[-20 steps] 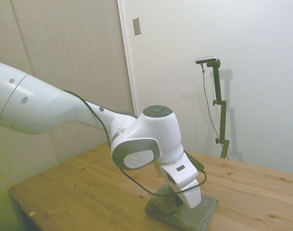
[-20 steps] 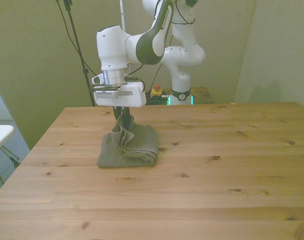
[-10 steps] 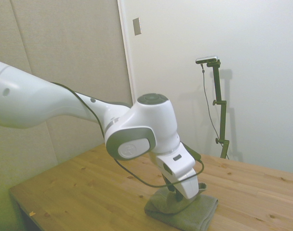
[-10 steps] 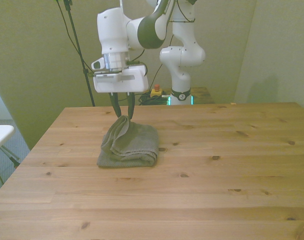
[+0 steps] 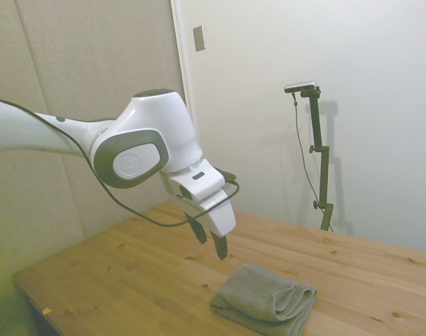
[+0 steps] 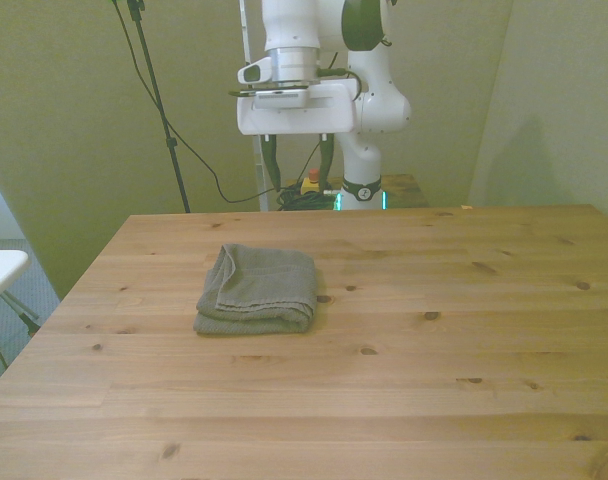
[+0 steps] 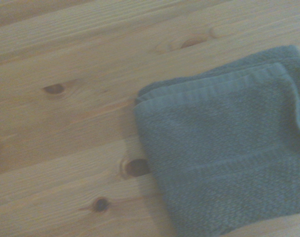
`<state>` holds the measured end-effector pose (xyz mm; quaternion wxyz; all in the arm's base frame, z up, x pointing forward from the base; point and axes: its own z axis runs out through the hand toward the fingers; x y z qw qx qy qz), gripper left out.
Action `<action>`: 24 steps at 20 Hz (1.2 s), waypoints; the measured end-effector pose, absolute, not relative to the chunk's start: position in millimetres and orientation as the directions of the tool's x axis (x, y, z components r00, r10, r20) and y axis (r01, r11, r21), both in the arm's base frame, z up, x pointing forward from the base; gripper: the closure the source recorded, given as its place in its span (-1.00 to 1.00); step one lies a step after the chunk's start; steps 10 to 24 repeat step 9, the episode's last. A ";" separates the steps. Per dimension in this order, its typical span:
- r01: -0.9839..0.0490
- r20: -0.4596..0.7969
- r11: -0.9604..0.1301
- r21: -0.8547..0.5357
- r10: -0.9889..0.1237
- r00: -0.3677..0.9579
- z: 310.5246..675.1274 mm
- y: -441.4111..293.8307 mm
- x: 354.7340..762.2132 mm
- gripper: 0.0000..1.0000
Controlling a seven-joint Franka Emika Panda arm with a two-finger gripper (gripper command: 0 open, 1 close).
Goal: Fold the towel
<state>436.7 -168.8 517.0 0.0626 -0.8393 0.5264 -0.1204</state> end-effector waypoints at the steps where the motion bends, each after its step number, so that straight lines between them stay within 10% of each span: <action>1: -0.868 0.131 -0.441 -0.227 -0.897 0.421 515.5 -157.0 436.9 -1.00; 24: -0.783 0.001 -0.573 -0.242 -0.807 0.590 485.2 -57.0 448.7 -1.00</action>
